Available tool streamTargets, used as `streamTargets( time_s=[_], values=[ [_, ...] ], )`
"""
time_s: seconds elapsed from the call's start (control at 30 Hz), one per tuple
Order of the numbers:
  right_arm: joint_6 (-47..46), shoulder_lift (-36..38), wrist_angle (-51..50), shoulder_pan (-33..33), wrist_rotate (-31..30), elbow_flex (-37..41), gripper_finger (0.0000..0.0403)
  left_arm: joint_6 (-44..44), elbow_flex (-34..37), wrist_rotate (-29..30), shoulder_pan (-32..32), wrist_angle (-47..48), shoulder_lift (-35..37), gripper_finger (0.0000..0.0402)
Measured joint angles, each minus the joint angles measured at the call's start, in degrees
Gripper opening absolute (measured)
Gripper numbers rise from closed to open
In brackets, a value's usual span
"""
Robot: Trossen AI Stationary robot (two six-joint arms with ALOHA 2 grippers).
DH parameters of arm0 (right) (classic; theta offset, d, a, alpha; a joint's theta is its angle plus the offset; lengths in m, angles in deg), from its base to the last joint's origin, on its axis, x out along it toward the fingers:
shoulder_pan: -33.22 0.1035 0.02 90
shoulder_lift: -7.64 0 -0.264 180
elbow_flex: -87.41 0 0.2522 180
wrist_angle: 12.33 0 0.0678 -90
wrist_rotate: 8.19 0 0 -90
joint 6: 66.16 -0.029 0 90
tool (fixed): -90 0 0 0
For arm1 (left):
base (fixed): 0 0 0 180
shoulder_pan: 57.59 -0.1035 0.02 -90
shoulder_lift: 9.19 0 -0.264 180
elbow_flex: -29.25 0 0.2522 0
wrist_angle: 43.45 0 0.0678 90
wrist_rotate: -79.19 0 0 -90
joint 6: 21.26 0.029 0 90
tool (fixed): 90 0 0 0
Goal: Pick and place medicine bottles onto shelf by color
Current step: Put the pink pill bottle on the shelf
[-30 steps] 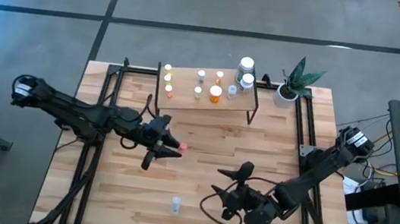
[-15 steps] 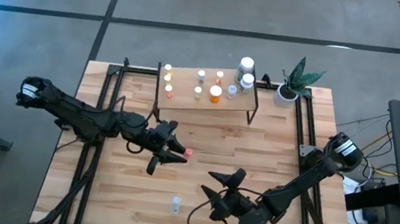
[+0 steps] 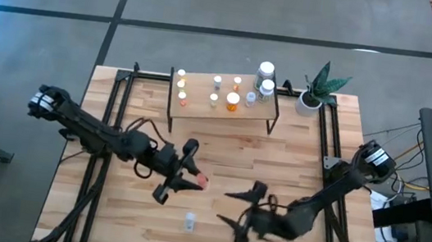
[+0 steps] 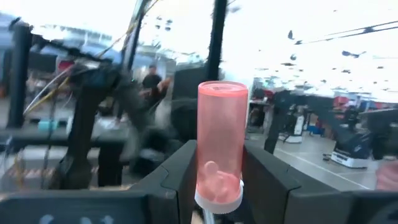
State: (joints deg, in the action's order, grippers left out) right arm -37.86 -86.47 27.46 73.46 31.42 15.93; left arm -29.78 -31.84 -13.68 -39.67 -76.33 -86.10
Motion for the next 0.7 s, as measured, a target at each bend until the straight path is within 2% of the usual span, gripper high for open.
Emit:
streamTargets(
  time_s=[0.07, 0.13, 0.17, 0.23, 0.37, 0.5, 0.7],
  values=[
    [5.26, -0.08, 16.75, -0.05, 2.6, 5.68, 0.0276, 1.66, 0.04, -0.04, 0.95, -2.19, -0.82, 0.0099],
    [7.55, -1.25, 32.97, -0.83, 9.07, 11.21, 0.0276, 3.31, 0.07, -0.05, 1.71, -3.72, -1.7, 0.0099],
    [6.75, -1.66, 36.53, -1.49, 13.56, 13.63, 0.0275, 4.32, 0.07, -0.05, 1.91, -4.41, -2.18, 0.0099],
    [2.19, -1.3, 35.78, -3.81, 22.1, 15.32, 0.0272, 5.85, 0.09, 0.0, 2.2, -5.98, -3.37, 0.0099],
    [-4.78, -2.15, 36.51, -7.95, 28.84, 14.29, 0.0262, 7.06, 0.17, 0.07, 2.22, -11.22, -6.35, 0.0099],
    [-4.26, -4.37, 35.93, -9.47, 30.9, 11.73, 0.0256, 8.85, 0.11, 0.11, 2.18, -16.59, -9.15, 0.0099],
    [-3.65, -5.55, 35.03, -10.26, 30.91, 8.1, 0.0256, 9.83, 0.11, 0.08, 2.18, -22.32, -11.53, 0.0099]
  ],
)
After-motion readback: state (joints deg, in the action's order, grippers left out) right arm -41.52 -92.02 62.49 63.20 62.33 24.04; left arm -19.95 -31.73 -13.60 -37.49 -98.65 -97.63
